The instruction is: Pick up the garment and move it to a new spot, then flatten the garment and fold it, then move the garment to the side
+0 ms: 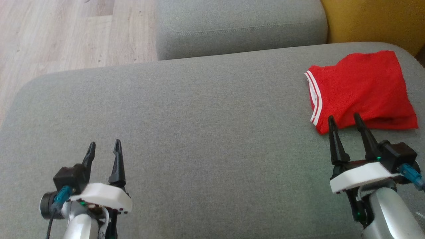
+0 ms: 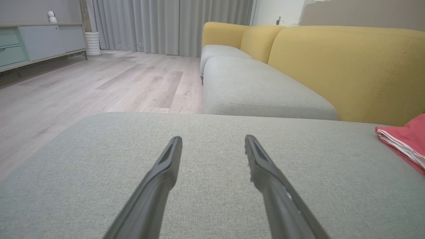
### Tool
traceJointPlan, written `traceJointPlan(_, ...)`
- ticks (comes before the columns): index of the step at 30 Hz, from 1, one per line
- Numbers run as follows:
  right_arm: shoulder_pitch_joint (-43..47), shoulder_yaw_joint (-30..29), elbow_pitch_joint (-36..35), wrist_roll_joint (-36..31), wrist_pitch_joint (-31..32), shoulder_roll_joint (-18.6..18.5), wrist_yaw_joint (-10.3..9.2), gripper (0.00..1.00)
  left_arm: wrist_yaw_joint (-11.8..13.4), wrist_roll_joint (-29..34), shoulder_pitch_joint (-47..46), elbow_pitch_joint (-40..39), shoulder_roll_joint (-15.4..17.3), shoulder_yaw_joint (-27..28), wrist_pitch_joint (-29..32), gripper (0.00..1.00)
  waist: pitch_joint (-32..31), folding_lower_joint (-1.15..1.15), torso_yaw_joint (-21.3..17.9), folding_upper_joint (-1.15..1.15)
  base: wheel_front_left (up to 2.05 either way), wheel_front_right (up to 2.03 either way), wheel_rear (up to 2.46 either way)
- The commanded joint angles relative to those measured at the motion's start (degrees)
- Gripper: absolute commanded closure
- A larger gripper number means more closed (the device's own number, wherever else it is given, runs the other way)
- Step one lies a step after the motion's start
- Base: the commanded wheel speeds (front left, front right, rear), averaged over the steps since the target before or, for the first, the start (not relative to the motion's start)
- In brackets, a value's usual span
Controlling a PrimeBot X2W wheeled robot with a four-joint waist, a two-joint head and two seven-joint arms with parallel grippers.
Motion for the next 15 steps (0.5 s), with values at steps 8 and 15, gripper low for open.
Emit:
traceJointPlan(8, -1.9, 1.0, -0.5, 0.2, -0.6, -0.1, 0.39, 0.00, -0.5, 0.6, -2.3, -1.2, 0.3, 2.3, -0.3, 0.00, 0.0, 0.00, -0.2, 0.00, 0.00, 0.00, 0.00)
traceJointPlan(15, 1.7, 0.2, 4.1, 1.5, 0.6, 0.4, -0.05, 1.00, -0.6, -1.5, 1.4, 3.9, -0.5, 0.4, 0.7, 1.00, 0.1, 0.00, -0.1, 0.00, 0.00, 0.00, 0.00)
